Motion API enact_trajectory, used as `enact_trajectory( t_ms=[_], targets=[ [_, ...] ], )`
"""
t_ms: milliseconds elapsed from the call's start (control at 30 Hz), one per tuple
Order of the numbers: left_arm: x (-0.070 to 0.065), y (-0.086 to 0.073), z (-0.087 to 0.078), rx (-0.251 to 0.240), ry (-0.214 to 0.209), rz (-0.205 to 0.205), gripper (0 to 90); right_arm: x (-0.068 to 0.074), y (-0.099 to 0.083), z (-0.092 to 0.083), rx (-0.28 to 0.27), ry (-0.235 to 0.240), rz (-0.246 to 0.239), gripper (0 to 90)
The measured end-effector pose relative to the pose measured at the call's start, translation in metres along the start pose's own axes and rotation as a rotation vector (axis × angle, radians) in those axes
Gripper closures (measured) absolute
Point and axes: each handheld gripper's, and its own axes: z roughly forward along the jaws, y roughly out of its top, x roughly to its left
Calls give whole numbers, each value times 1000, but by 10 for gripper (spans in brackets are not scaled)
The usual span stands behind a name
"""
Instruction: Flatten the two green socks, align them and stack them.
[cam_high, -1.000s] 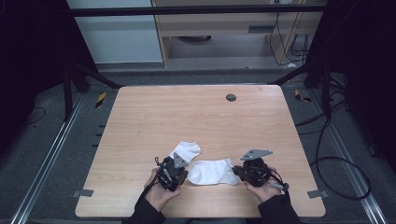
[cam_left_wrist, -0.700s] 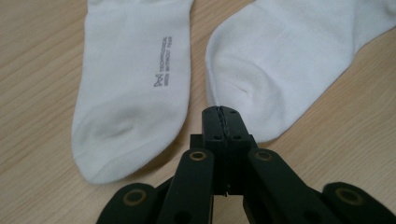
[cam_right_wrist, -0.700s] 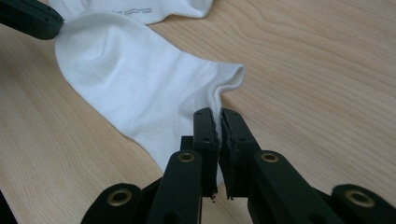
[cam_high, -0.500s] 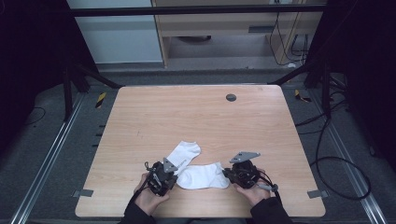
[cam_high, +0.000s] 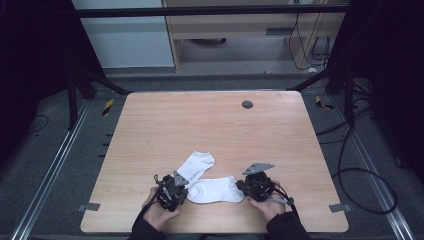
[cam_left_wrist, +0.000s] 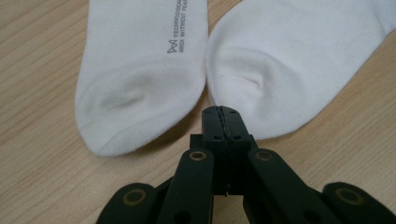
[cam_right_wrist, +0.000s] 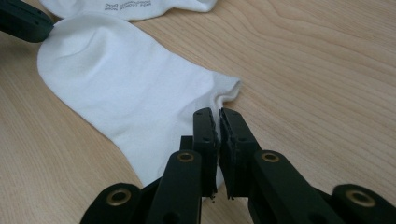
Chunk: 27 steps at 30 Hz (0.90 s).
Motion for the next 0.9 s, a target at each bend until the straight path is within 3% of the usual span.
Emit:
enact_trajectory(
  t_ms=[233, 467, 600, 700, 767, 900],
  targets=[
    [1, -1, -1, -18, 2, -18, 876, -2, -2, -2, 11, -8, 5, 833],
    [6, -1, -12, -67, 14, -46, 720, -4, -2, -9, -33, -19, 15, 737],
    [13, -2, -20, -102, 45, -57, 643, -9, 0, -15, -69, -37, 30, 688],
    [22, -3, -24, -132, 77, -82, 601, -12, 4, -19, -93, -46, 31, 660],
    [33, -5, -27, -167, 100, -120, 559, -16, 10, -21, -120, -47, 30, 639],
    [43, -8, -31, -200, 131, -141, 535, -19, 21, -21, -150, -50, 22, 618]
  ],
)
